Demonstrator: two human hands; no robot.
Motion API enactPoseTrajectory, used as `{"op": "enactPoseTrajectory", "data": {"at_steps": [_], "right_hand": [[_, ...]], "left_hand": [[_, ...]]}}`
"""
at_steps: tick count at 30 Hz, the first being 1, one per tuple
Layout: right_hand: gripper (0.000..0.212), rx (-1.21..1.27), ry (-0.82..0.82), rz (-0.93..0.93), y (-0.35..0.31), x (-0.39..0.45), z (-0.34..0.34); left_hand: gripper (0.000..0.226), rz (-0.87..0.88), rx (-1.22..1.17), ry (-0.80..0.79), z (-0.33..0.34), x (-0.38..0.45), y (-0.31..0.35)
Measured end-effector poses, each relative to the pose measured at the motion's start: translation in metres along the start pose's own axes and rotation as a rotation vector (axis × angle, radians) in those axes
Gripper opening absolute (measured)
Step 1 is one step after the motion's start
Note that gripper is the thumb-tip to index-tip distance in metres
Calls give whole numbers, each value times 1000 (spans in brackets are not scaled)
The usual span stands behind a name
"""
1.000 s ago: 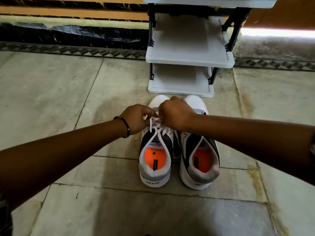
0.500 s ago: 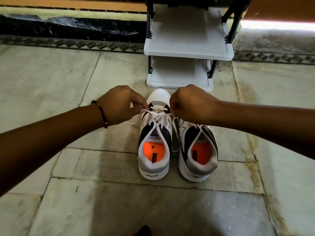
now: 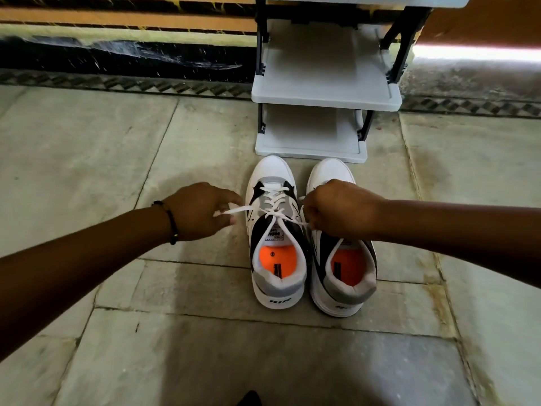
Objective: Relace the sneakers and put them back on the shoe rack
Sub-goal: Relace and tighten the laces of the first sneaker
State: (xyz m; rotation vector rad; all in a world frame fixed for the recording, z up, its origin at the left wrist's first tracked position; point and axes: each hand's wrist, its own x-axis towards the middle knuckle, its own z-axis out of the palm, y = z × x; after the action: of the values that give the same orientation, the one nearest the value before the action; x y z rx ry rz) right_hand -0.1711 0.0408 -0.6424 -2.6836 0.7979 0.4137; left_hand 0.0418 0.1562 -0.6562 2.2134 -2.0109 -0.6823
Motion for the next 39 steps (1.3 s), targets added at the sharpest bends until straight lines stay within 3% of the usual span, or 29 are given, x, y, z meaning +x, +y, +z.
{"op": "enactPoseTrajectory", "data": {"at_steps": [4,10,14,17,20,25,33,39], "right_hand": [[35,144,-1,-25,-17,6,-3],[18,254,84,-29,-34,13,6],[14,249,71,-46,-34,10,5],[27,250,62,-51,-30,7,3],[16,273,29,-55,-28,5,3],[39,354,-50,-13,-35,7,8],[32,436,-86,48,-33,7,9],[14,816,-34,169,-33,15,7]], "left_hand": [[33,39,-149,1,11,5,14],[23,54,-106,30,15,10,19],[18,53,-2,35,8,11,15],[19,45,56,118,3,9,4],[20,78,141,131,4,3,-4],[22,75,206,152,12,-4,-21],[22,83,191,186,13,1,-24],[20,57,109,275,6,3,-26]]}}
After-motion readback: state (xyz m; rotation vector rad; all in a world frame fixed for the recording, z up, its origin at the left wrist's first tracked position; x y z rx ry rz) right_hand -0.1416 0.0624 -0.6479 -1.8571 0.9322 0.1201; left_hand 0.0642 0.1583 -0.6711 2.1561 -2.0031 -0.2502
